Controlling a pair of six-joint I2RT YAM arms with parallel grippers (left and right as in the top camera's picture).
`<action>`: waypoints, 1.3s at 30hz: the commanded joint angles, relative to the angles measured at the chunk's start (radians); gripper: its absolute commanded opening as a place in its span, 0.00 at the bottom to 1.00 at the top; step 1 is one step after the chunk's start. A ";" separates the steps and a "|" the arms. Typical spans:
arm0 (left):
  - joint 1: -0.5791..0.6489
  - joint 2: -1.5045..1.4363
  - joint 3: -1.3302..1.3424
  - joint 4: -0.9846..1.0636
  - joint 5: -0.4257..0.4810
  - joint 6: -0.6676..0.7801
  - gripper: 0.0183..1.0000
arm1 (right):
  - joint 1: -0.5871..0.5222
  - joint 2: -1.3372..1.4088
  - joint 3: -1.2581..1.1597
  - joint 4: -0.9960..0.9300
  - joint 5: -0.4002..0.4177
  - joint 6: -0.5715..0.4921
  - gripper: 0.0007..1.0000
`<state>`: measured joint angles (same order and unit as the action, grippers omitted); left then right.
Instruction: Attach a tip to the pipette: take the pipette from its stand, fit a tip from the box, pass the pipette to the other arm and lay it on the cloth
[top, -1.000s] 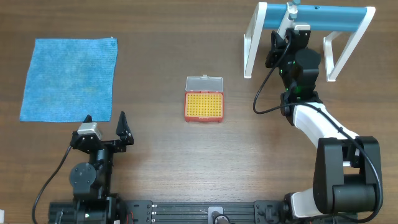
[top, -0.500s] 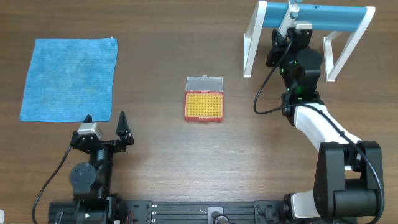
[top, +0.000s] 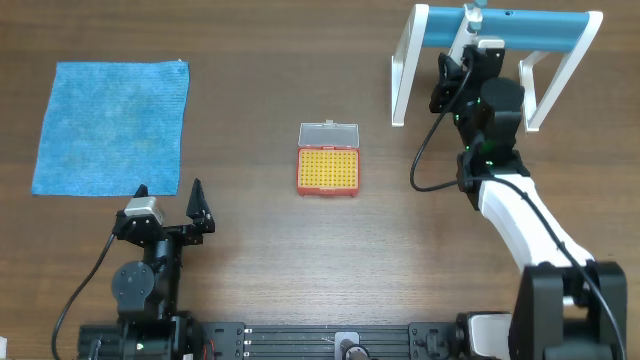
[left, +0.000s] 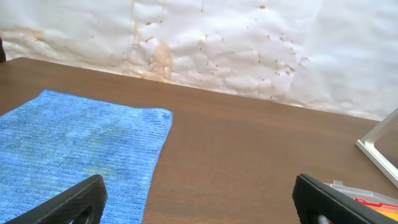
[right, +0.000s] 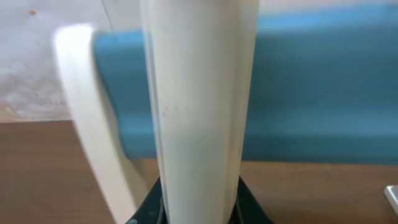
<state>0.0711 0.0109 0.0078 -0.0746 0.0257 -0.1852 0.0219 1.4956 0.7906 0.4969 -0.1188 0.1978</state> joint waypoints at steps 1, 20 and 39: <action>0.001 -0.007 -0.002 -0.006 -0.015 -0.005 0.96 | 0.010 -0.089 0.010 0.005 -0.006 0.000 0.08; 0.001 -0.007 -0.002 -0.006 -0.015 -0.005 0.96 | 0.396 -0.219 -0.570 0.774 -0.104 0.000 0.08; 0.001 -0.007 -0.002 -0.006 -0.015 -0.005 0.96 | 0.504 0.048 -0.411 0.779 -0.110 0.000 0.08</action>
<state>0.0711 0.0109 0.0078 -0.0746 0.0257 -0.1848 0.5201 1.5146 0.3412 1.2655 -0.2199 0.1974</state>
